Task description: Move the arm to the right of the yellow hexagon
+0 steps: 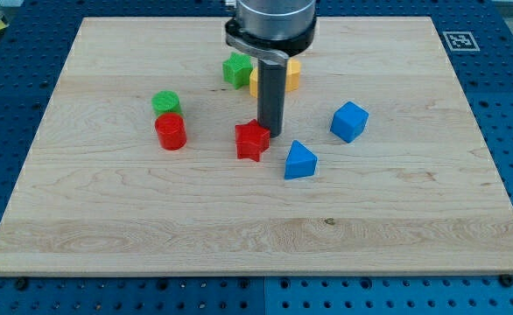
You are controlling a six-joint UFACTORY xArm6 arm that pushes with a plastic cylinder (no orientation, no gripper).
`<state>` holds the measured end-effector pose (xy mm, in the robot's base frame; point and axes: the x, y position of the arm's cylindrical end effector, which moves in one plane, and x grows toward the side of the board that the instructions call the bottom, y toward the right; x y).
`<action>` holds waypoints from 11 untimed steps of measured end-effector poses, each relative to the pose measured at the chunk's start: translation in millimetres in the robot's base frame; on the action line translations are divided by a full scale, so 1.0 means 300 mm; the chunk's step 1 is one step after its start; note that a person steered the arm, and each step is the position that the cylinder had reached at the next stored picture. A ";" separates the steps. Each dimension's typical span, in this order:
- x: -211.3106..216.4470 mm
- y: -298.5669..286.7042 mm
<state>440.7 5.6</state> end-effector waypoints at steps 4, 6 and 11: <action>-0.070 -0.089; -0.159 -0.094; -0.396 0.336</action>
